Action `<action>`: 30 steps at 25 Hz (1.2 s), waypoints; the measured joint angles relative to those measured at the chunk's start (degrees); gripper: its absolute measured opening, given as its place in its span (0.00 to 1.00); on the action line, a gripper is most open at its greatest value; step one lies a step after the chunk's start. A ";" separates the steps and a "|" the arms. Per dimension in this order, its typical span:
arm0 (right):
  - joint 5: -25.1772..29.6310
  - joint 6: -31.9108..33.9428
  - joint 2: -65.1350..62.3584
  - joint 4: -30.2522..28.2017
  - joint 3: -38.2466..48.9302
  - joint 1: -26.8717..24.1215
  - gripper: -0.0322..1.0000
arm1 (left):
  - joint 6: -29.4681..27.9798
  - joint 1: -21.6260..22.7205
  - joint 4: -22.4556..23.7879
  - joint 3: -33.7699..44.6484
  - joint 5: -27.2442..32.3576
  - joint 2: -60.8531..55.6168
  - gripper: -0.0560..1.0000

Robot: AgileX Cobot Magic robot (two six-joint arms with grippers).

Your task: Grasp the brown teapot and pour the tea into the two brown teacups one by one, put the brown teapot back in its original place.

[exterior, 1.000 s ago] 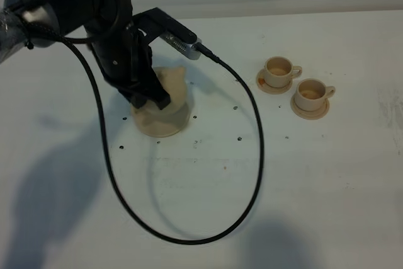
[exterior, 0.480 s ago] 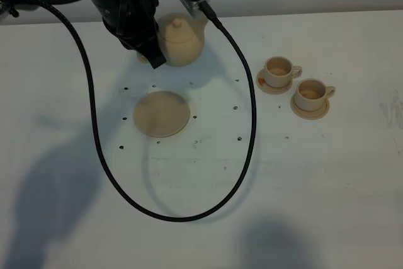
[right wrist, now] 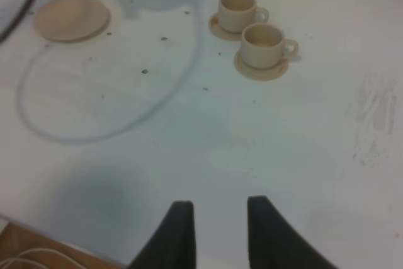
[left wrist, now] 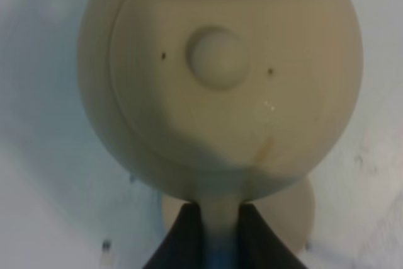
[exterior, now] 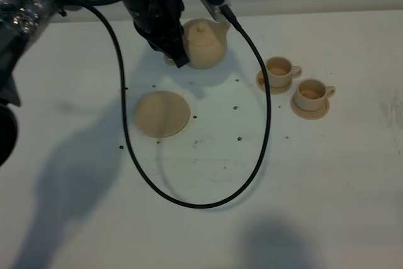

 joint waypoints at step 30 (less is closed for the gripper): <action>0.00 0.00 0.00 -0.20 0.00 0.00 0.24 | 0.56 -10.38 -0.52 -15.89 -9.21 12.98 0.13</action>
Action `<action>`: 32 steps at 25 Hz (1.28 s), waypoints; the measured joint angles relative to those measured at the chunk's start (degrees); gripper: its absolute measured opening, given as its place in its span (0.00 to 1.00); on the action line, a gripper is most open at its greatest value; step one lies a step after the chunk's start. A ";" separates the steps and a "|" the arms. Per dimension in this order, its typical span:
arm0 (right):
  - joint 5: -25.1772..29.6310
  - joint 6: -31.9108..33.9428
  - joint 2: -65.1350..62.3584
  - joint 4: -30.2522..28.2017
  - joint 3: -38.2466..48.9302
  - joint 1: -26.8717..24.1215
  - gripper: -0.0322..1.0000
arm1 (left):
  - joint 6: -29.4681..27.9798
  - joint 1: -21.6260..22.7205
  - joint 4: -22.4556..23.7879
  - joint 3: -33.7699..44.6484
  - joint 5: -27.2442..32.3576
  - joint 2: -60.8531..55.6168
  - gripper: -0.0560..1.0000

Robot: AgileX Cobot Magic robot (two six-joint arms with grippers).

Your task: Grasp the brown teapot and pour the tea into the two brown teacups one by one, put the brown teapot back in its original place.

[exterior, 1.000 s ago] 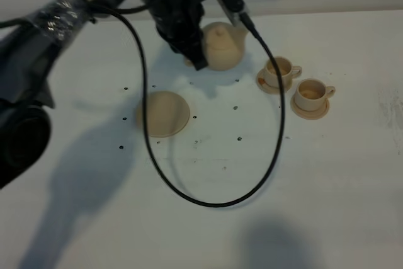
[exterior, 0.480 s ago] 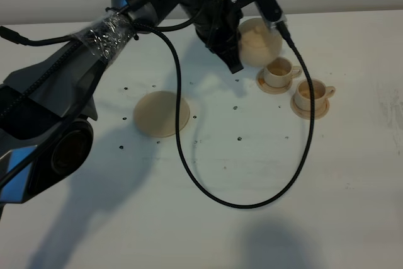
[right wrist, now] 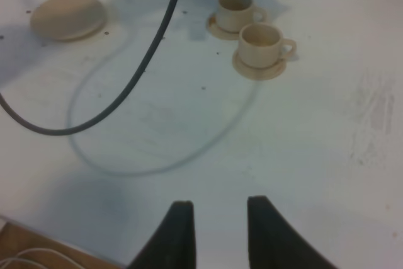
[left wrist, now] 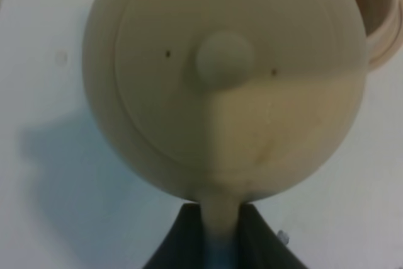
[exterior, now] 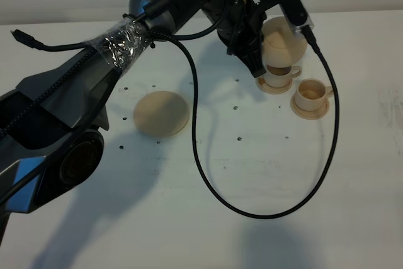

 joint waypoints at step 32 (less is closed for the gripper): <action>0.00 0.00 0.00 0.16 0.00 0.00 0.24 | -1.37 -5.99 16.43 -0.23 -1.11 3.51 0.13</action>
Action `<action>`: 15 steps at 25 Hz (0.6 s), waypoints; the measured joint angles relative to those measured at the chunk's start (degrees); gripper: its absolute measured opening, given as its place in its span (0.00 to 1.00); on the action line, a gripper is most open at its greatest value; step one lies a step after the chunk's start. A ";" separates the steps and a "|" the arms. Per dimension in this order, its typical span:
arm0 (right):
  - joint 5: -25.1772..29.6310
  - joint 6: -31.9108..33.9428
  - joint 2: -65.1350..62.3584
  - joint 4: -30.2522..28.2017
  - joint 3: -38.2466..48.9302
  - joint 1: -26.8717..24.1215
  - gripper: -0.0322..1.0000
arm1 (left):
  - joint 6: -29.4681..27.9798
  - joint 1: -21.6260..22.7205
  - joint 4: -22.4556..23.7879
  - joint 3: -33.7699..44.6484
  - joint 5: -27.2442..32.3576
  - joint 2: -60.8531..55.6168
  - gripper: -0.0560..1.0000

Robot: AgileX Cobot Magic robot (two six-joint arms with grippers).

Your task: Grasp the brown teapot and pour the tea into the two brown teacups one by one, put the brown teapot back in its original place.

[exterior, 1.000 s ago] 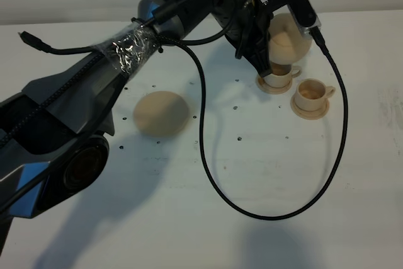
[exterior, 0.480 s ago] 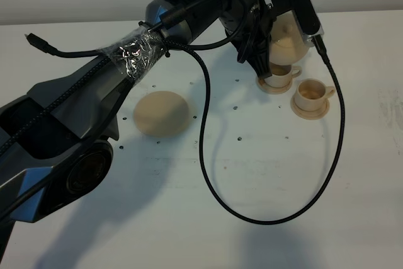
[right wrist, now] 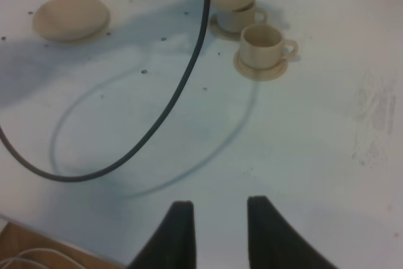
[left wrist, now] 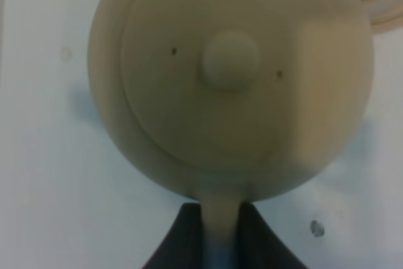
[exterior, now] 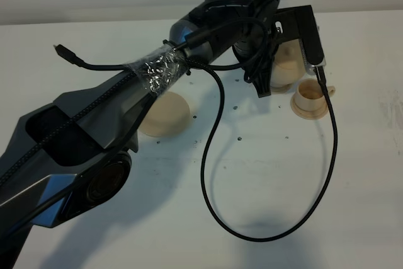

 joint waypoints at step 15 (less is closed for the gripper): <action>0.00 0.00 0.00 0.01 0.00 0.00 0.24 | 1.31 -0.59 4.67 0.00 -2.42 0.00 0.13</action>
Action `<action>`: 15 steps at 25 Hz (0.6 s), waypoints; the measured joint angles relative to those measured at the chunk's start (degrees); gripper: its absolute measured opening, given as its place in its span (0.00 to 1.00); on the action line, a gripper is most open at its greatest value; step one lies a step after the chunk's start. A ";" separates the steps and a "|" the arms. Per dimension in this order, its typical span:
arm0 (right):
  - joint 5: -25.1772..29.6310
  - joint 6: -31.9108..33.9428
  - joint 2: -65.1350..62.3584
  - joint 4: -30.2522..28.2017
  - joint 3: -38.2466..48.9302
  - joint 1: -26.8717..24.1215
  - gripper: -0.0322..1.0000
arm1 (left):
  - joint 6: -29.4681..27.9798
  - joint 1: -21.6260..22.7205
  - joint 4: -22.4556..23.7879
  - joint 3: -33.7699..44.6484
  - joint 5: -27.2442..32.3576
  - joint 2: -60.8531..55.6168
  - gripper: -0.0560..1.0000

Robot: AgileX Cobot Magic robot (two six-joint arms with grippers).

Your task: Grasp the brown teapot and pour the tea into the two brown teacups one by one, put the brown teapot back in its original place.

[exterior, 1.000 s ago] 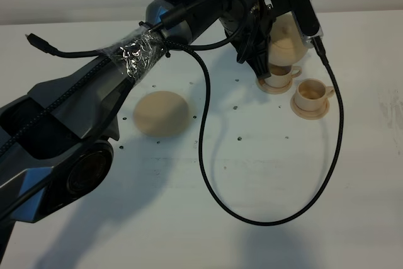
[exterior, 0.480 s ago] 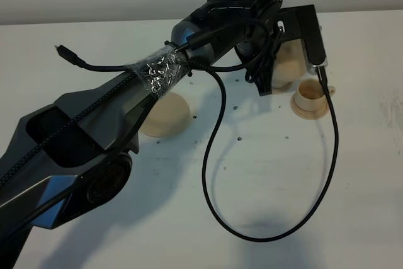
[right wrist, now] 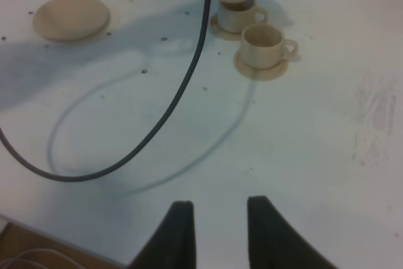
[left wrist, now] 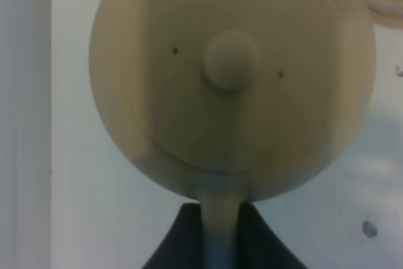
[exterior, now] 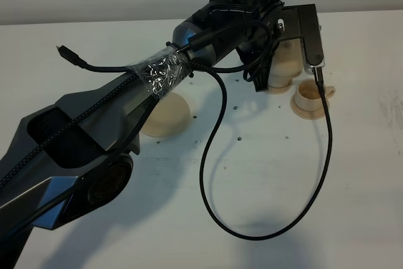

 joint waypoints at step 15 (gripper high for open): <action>0.00 0.00 0.00 0.00 0.00 0.00 0.24 | 1.93 -1.75 2.09 0.00 -0.20 0.00 0.13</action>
